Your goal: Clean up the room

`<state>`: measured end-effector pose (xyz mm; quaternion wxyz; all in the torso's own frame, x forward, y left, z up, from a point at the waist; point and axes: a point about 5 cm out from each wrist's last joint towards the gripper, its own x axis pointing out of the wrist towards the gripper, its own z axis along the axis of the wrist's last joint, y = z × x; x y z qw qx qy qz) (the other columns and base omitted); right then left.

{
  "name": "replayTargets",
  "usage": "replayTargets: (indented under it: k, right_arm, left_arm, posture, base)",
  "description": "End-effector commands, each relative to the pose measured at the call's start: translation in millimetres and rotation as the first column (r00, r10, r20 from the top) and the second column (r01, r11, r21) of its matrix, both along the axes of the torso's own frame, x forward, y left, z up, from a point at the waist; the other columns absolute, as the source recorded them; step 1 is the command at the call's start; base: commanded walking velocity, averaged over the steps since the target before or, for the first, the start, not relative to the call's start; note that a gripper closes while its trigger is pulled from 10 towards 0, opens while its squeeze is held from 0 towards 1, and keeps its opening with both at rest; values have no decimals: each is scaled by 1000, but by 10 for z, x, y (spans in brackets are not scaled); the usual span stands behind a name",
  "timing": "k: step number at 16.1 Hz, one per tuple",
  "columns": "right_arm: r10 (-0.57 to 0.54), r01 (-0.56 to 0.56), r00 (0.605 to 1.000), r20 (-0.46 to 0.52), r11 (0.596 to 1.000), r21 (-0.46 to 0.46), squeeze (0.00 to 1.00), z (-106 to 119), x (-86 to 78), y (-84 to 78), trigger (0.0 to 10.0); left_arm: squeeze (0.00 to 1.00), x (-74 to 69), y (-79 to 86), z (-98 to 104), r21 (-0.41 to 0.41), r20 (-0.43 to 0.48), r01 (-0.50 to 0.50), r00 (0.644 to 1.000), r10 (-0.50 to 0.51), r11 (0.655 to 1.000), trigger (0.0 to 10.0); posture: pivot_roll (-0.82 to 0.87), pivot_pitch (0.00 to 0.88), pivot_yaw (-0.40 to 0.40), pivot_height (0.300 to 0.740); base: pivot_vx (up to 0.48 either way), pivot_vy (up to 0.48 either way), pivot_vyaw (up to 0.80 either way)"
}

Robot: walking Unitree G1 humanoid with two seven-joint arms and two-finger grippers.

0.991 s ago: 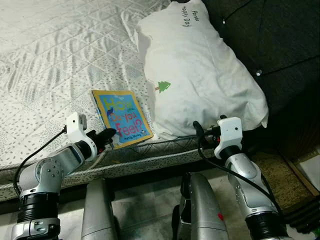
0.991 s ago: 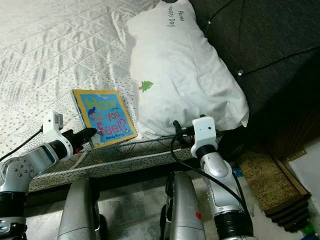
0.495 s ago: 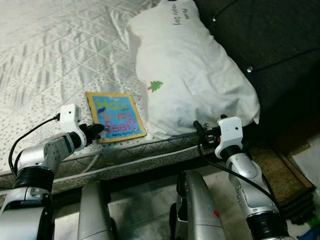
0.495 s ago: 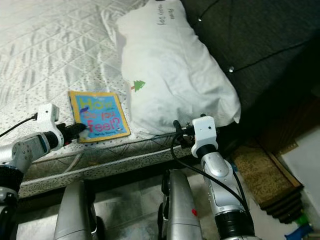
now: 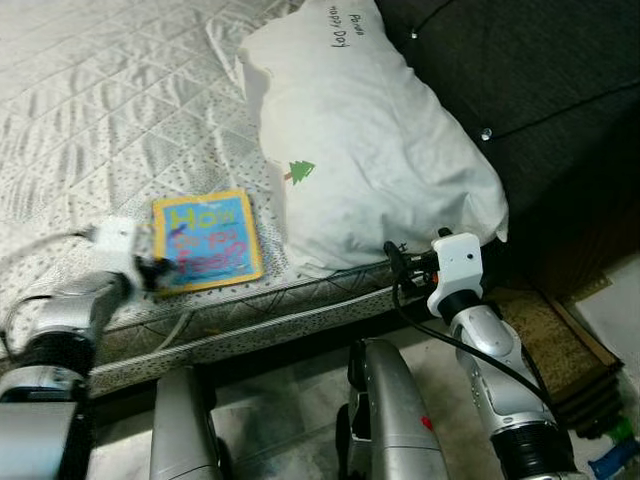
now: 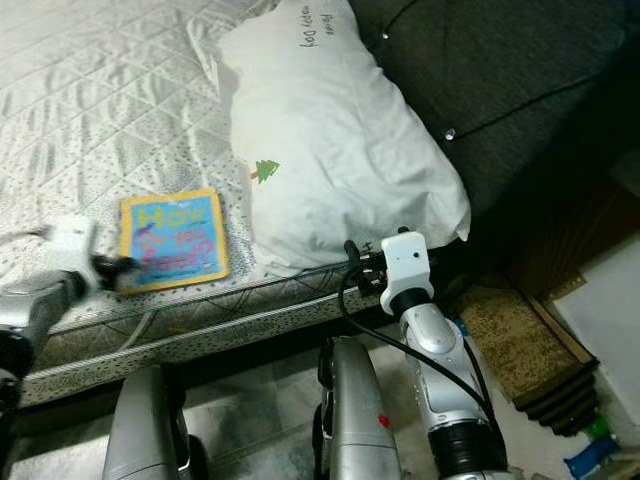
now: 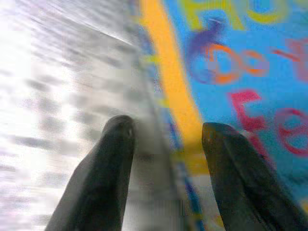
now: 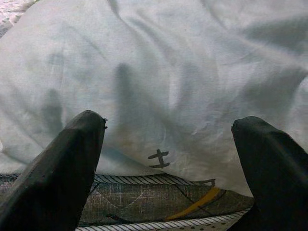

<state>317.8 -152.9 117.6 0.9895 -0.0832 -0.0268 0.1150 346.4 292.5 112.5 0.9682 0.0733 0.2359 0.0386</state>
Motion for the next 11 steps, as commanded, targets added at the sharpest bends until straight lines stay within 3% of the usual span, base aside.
replayTargets:
  k: [1, 3, 5, 8, 9, 11]
  right_arm:
    - [0, 0, 1000, -1, 1000, 2, 0, -10, -1, -3, 10000]
    - [-1, 1, 1000, 0, 1000, 6, 0, -14, -1, 6, 10000]
    - [-4, 4, 1000, -2, 1000, 12, 0, -23, -4, 14, 10000]
    - [-11, 11, 1000, -2, 1000, 15, 0, -31, -12, 5, 10000]
    - [-14, 14, 1000, -1, 1000, 15, 0, -30, -13, 1, 10000]
    - [-22, 22, 1000, 4, 999, 28, 0, -11, -13, -12, 10000]
  left_arm:
    - [1000, -38, 86, -25, 59, -9, -34, 999, 34, 998, 10000]
    - [1000, -44, 151, 18, 78, 41, -82, 996, 79, 994, 10000]
    - [1000, -61, 198, 44, 148, 101, -129, 988, 114, 981, 10000]
    - [1000, -72, 181, 100, 151, 207, -186, 966, 153, 971, 10000]
    - [1000, -76, 152, 132, 149, 243, -191, 958, 151, 970, 10000]
    - [1000, -170, -113, 270, 130, 414, -189, 902, 120, 973, 10000]
  posture:
    - [61, 209, -91, 527]
    - [64, 209, -86, 527]
    - [68, 212, -81, 527]
    - [69, 217, -70, 527]
    - [69, 217, -70, 527]
    - [73, 217, -64, 527]
  base:
    - [0, 0, 0]
    - [0, 0, 0]
    - [0, 0, 0]
    - [0, 0, 0]
    - [0, 0, 0]
    - [0, 0, 0]
